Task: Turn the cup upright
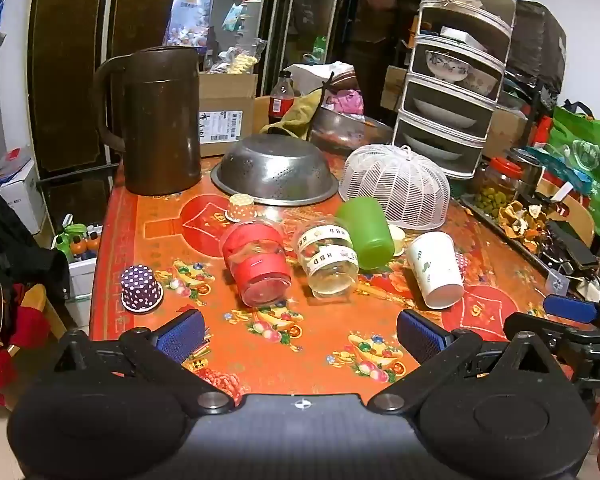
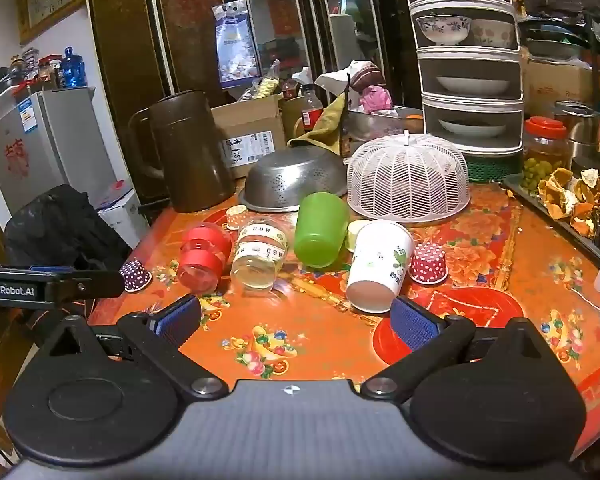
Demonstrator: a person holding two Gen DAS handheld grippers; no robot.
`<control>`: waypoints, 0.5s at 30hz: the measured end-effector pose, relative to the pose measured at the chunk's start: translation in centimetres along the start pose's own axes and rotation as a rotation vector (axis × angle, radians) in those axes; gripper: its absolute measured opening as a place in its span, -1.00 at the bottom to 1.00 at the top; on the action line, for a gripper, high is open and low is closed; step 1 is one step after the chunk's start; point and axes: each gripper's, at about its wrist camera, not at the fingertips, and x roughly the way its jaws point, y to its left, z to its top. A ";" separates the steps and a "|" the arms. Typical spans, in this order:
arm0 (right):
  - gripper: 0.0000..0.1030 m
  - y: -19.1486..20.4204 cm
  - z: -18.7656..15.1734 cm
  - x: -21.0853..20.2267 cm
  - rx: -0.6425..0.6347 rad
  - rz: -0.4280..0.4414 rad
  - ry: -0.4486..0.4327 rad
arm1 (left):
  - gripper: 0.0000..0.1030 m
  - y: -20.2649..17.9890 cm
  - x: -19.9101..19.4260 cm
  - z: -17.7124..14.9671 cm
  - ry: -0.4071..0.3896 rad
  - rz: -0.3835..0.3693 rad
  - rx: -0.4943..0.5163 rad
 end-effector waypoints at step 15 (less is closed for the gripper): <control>0.98 -0.4 0.3 0.3 -0.015 0.001 0.008 | 1.00 -0.9 0.4 0.3 0.012 0.022 0.022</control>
